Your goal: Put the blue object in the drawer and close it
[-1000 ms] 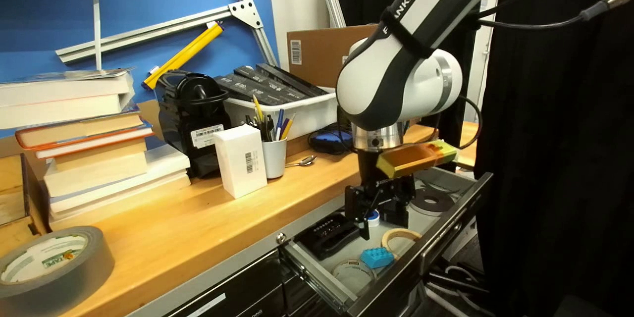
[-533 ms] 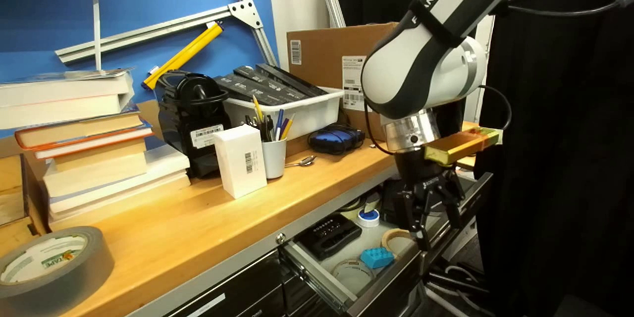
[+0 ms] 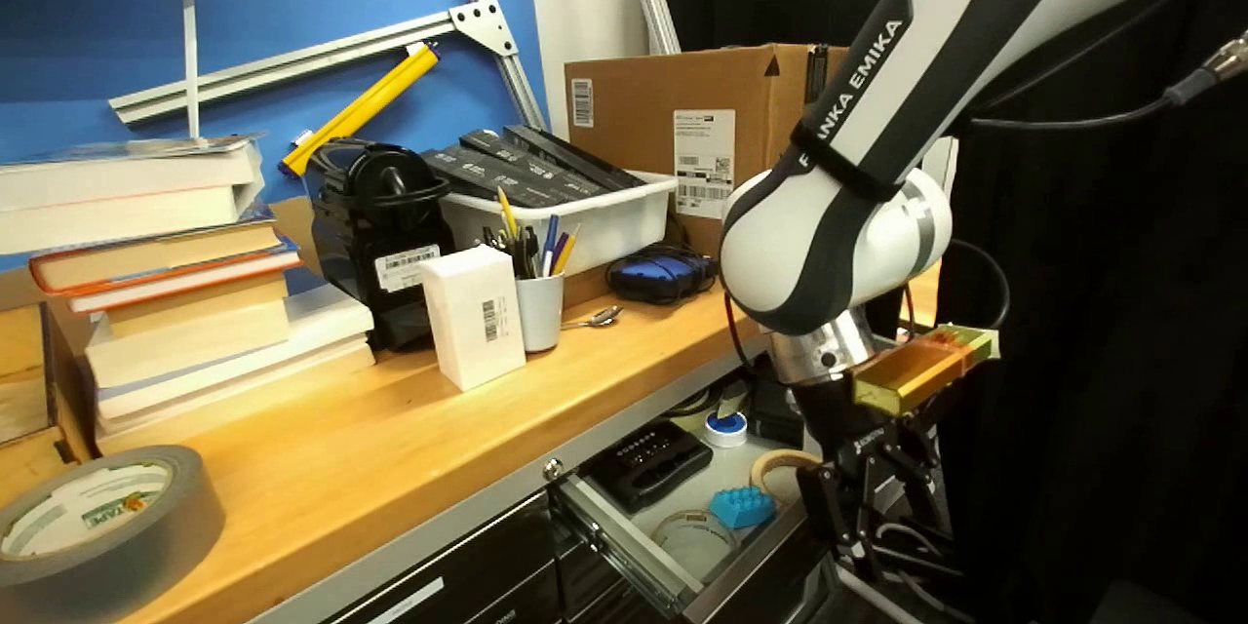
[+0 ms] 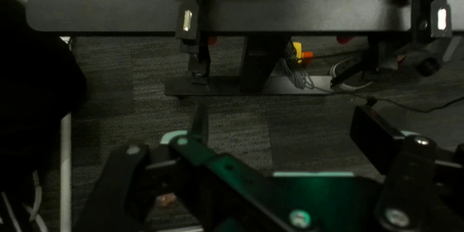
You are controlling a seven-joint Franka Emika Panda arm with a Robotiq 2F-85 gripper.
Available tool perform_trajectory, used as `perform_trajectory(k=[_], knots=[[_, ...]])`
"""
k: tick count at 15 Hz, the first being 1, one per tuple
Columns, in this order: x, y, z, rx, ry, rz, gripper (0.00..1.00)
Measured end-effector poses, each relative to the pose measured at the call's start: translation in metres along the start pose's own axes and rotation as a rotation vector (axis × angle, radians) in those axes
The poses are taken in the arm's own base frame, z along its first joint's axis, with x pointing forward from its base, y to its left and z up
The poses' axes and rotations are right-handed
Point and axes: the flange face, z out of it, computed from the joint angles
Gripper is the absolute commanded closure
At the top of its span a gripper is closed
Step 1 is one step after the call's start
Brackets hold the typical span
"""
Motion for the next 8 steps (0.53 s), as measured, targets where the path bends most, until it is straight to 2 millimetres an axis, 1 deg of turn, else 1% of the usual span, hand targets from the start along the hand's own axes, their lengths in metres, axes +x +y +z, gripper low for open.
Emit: perform_trajectory(k=[1, 3, 5, 8], knots=[[0.007, -0.002, 0.003, 0.012, 0.045, 0.032, 0.00], [0.012, -0.006, 0.008, 0.029, 0.111, 0.068, 0.00], [0.019, -0.010, 0.003, 0.050, 0.202, 0.116, 0.00], [0.031, -0.019, -0.012, 0.069, 0.344, 0.183, 0.00]])
